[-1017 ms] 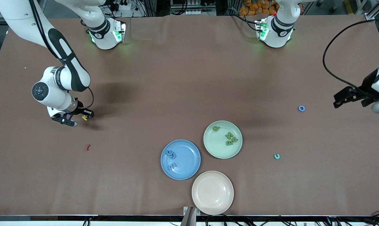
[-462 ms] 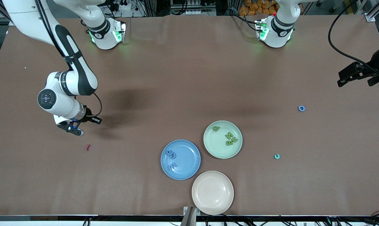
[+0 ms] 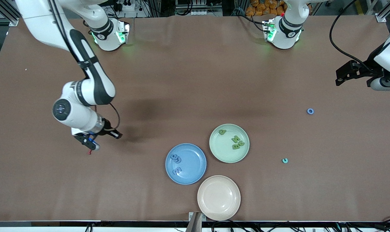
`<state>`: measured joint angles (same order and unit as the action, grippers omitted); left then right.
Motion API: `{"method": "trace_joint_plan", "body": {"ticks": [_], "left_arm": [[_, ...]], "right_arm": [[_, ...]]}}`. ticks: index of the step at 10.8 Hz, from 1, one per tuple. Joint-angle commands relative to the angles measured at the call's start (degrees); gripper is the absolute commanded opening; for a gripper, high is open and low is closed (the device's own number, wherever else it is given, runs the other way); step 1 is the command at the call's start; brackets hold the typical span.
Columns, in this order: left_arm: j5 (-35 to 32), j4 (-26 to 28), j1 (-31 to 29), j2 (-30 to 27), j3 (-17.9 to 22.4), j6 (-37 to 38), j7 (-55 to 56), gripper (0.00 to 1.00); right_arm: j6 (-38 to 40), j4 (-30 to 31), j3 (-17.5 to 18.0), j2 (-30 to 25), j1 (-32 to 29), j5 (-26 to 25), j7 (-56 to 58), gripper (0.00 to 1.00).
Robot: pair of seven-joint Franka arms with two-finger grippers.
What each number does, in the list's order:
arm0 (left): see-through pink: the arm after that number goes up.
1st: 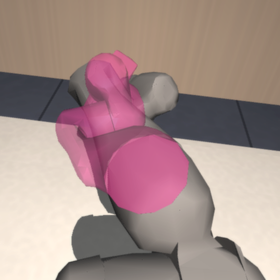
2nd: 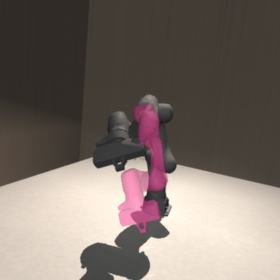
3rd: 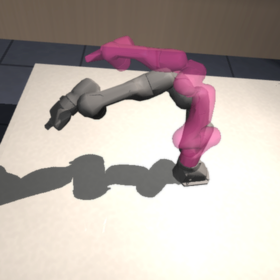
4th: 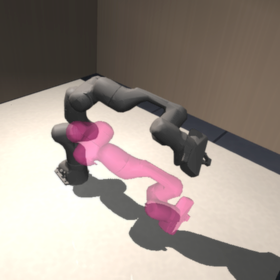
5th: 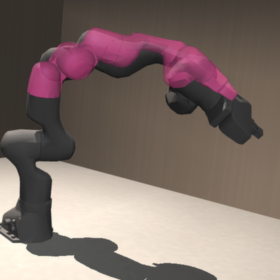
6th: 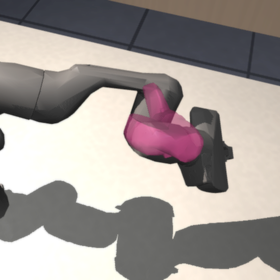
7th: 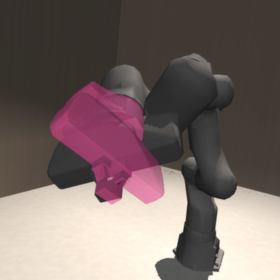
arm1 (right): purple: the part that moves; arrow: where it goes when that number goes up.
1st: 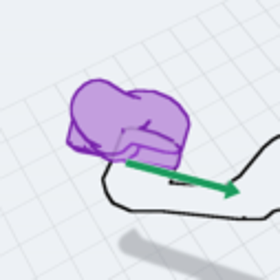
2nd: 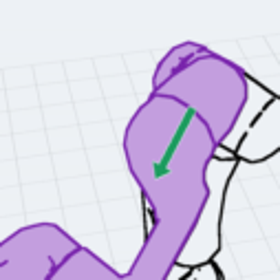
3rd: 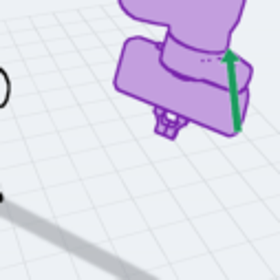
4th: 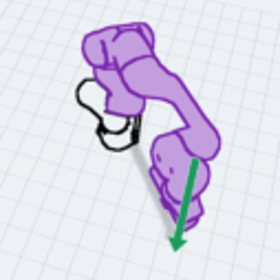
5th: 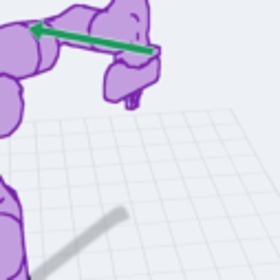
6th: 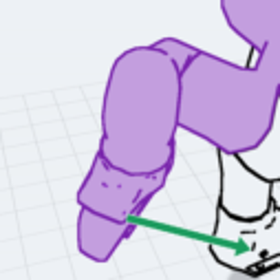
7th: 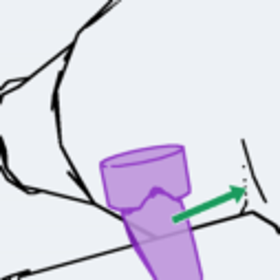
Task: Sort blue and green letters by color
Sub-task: 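Carry the blue X to the blue plate with the right gripper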
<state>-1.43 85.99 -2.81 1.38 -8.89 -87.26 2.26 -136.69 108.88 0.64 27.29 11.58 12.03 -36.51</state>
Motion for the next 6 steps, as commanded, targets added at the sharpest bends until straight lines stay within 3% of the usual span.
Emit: {"method": "trace_joint_plan", "body": {"ticks": [1,6], "left_arm": [[1.1,0.0,-0.3,-0.5,0.1,1.0,-1.5,1.00],[1.2,-0.2,-0.3,-0.4,0.4,1.2,-1.4,1.00]], "right_arm": [[1.2,-14.4,-0.3,9.1,6.2,3.4,-12.1,0.00],[0.9,-26.9,-0.3,15.3,14.3,7.9,-29.1,0.00]]}}
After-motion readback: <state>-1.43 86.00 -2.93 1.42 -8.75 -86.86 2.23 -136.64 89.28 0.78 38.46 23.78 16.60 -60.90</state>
